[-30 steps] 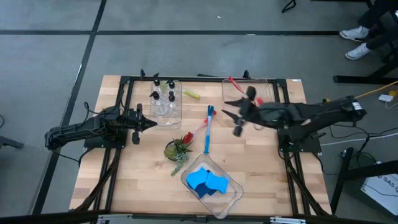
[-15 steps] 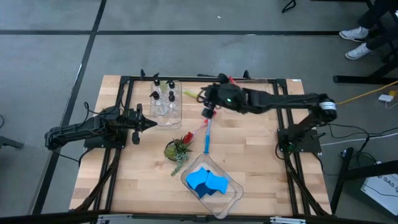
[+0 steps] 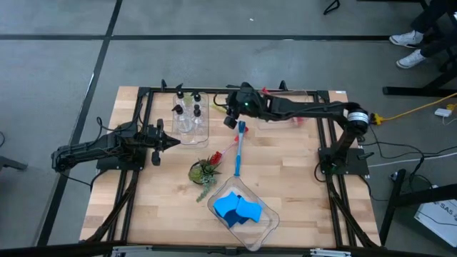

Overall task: Pick & Place Kitchen Sink Supplies
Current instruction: Put the yellow dish brush into the top right transparent bin

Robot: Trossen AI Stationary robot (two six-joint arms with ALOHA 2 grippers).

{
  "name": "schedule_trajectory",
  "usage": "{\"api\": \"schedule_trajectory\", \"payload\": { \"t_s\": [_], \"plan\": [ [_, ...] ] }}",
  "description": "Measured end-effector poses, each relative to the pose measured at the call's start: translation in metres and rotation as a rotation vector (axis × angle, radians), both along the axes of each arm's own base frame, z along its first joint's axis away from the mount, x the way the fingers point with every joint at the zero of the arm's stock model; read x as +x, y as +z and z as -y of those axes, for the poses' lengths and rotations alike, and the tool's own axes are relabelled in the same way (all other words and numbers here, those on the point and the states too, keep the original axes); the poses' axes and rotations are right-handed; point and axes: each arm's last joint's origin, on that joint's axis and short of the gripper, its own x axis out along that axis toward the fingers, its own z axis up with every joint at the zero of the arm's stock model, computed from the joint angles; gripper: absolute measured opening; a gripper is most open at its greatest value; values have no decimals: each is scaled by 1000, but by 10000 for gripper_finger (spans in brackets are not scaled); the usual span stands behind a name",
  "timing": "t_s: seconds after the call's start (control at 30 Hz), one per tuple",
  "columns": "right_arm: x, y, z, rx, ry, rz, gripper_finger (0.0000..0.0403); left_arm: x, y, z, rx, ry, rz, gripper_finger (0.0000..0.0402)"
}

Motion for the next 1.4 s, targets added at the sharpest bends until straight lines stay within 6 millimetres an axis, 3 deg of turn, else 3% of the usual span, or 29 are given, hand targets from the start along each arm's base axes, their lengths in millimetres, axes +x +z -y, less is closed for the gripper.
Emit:
{"api": "schedule_trajectory", "payload": {
  "t_s": [0.33, 0.5, 0.93, 1.4],
  "plan": [
    [0, -24, 29, 137, -14, -35, 250, 0, 0, 0, 0, 0, 0, 6],
    [2, -44, 40, 193, 12, -91, 279, 0, 0, 0, 0, 0, 0, 9],
    [12, -94, 54, 187, 109, -255, 282, 0, 0, 0, 0, 0, 0, 6],
    [10, -98, 61, 58, 210, -341, 274, 0, 0, 0, 0, -1, 0, 7]
  ]
}}
